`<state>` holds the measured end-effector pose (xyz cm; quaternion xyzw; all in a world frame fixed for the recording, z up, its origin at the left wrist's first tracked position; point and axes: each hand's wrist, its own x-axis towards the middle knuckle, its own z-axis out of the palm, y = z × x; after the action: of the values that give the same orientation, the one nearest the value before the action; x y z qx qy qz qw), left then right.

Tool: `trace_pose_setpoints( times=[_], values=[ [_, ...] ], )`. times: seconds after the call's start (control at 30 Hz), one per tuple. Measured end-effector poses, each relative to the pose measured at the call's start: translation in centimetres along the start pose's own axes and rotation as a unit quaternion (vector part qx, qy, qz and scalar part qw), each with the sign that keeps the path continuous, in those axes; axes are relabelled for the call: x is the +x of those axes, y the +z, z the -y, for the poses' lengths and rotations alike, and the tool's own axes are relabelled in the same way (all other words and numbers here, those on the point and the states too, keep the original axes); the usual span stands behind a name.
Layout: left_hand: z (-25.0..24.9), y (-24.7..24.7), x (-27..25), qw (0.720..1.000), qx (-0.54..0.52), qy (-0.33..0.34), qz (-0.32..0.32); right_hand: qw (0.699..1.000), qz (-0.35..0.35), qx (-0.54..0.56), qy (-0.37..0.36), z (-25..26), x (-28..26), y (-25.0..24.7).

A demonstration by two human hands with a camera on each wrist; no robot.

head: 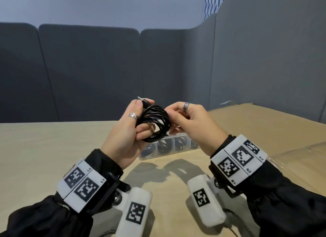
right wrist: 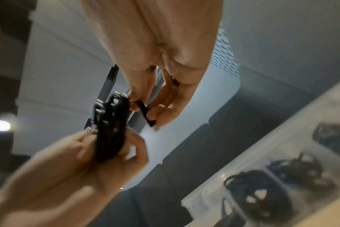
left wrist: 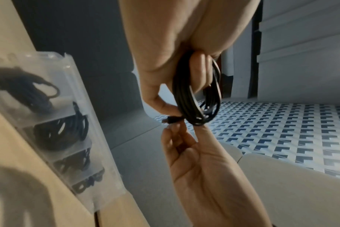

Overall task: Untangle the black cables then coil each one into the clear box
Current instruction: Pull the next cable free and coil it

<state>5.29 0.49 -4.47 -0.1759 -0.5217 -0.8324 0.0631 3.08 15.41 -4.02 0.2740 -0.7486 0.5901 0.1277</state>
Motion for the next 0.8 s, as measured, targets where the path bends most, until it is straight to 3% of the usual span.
trace_pose_setpoints(
  times=[0.1, 0.23, 0.47, 0.7, 0.8],
  values=[
    [0.0, -0.1, 0.2, 0.997, 0.06, 0.042, -0.02, 0.987, 0.012, 0.152, 0.052, 0.0, -0.2, 1.2],
    [0.4, 0.4, 0.0, 0.991, 0.113, 0.068, -0.032, 0.965, 0.011, 0.239, 0.11, 0.0, -0.4, 1.4],
    [0.9, 0.2, 0.0, 0.991, 0.105, 0.069, -0.047, 0.962, 0.025, 0.247, 0.115, 0.3, -0.5, 1.6],
    [1.1, -0.8, 0.4, 0.984, 0.131, 0.084, -0.085, 0.981, 0.094, 0.131, 0.105, 0.4, -1.2, 3.0],
    [1.0, -0.1, 0.1, 0.983, 0.146, 0.084, -0.069, 0.984, 0.1, 0.113, 0.094, 0.3, -1.1, 2.7]
  ],
)
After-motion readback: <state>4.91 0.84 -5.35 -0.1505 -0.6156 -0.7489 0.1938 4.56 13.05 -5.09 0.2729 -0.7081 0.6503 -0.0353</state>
